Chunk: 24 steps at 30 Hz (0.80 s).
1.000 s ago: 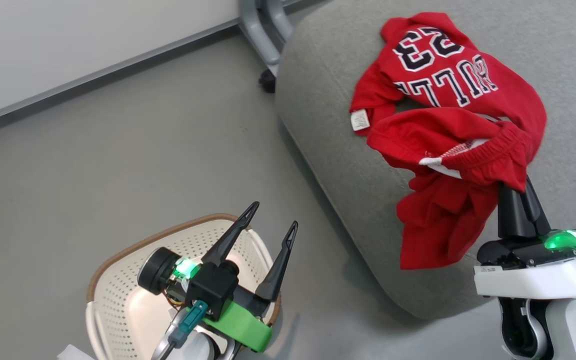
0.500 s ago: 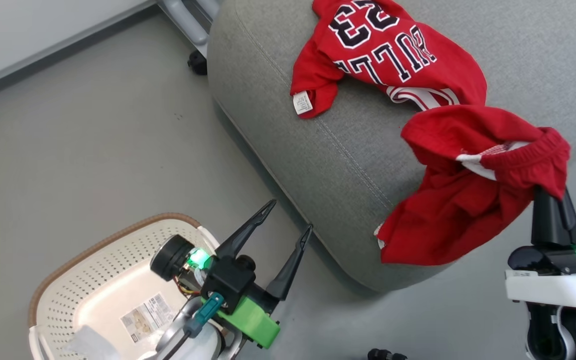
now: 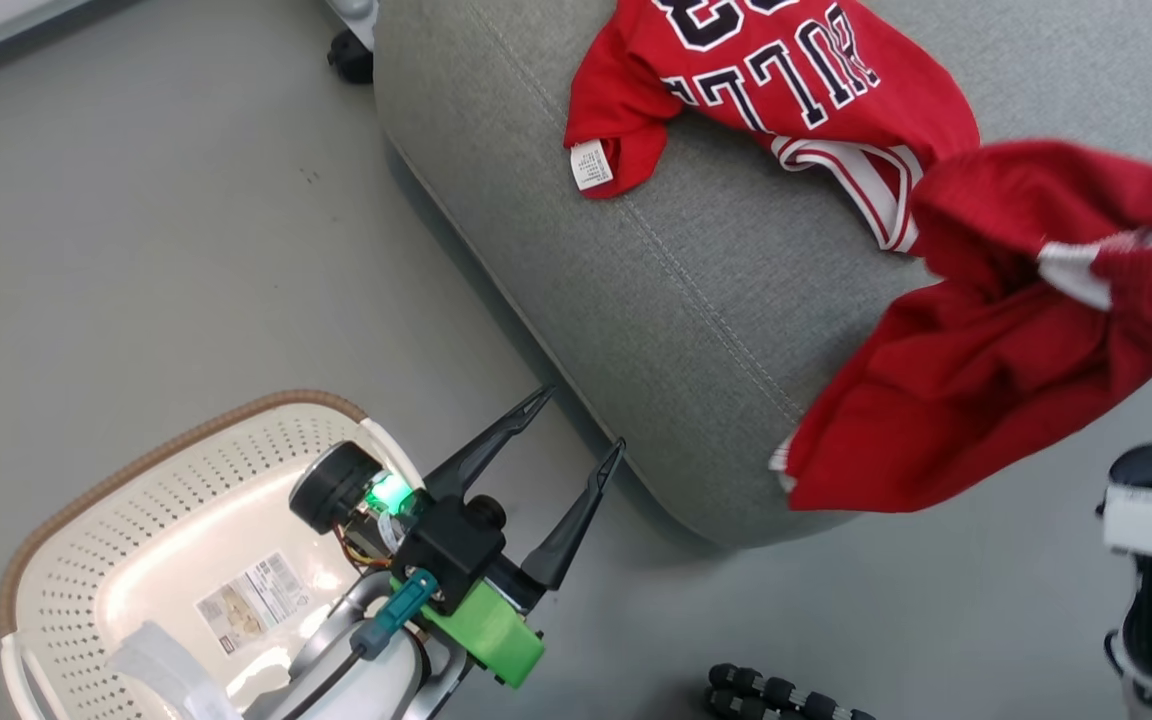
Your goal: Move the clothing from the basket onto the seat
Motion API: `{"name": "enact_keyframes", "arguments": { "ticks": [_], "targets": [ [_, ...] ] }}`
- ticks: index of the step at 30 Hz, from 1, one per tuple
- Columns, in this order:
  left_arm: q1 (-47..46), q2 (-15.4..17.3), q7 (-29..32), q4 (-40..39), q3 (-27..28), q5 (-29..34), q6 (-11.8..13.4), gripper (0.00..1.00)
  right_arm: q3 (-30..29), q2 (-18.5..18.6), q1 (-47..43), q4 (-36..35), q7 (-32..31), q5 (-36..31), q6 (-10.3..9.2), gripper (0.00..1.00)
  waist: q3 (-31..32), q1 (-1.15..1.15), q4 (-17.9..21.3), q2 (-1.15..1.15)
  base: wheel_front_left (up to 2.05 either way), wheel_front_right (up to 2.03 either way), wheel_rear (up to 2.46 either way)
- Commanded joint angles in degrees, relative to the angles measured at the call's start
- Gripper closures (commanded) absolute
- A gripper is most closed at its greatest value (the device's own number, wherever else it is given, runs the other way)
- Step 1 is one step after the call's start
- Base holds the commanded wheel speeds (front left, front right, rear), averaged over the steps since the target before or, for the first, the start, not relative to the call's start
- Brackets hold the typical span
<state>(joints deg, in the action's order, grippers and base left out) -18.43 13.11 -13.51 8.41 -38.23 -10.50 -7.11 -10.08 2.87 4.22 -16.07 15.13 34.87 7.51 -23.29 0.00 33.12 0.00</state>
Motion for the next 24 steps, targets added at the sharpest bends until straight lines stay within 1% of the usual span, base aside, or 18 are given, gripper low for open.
{"name": "enact_keyframes", "arguments": {
  "ticks": [1,4,8,11,13,17,20,24],
  "targets": [
    [-1.28,0.9,0.39,-0.88,0.05,-0.38,-0.28,0.0,-1.03,0.06,2.86,0.32,0.02,-0.6,-0.04,1.0,-2.2,0.0,-0.15,0.0,0.03,0.03,0.03],
    [-1.65,1.83,1.33,-2.7,-0.43,-0.36,-0.31,0.0,-3.51,0.06,8.53,1.59,0.03,-1.09,-0.04,1.0,-4.67,0.0,-0.38,0.0,0.0,0.0,0.0],
    [-2.49,3.25,2.82,-5.62,-0.68,0.2,-0.33,0.0,-6.47,0.04,18.06,3.67,0.02,-4.19,-0.04,1.0,-9.08,0.0,-0.95,0.0,0.0,0.0,0.0],
    [-2.64,4.76,3.88,-7.93,0.19,0.76,0.71,0.0,-8.72,0.06,26.09,6.19,0.02,-6.96,-0.04,1.0,-12.12,0.0,-1.33,0.0,0.0,0.0,0.0],
    [-3.28,5.56,4.47,-9.35,0.22,1.21,0.67,0.0,-11.05,0.96,30.95,8.13,0.02,-8.46,-0.04,1.0,-13.94,0.0,-3.12,0.0,0.0,0.0,0.0],
    [-4.61,6.69,5.02,-11.45,0.51,1.56,0.74,0.0,-12.62,3.99,39.48,13.78,0.02,-10.75,-0.03,1.0,-16.76,0.0,-7.21,0.0,0.0,0.0,0.0],
    [-5.69,6.55,4.96,-12.49,0.95,1.47,1.16,0.0,-14.09,5.45,44.31,20.2,0.01,-12.59,-0.03,1.0,-18.39,0.0,-10.47,0.0,0.0,0.0,0.0],
    [-6.64,5.61,5.27,-12.97,1.68,0.64,2.08,0.0,-17.16,6.4,48.92,29.6,0.03,-15.84,-0.03,1.0,-19.71,0.0,-14.6,0.0,0.0,0.0,0.0]
  ]
}}
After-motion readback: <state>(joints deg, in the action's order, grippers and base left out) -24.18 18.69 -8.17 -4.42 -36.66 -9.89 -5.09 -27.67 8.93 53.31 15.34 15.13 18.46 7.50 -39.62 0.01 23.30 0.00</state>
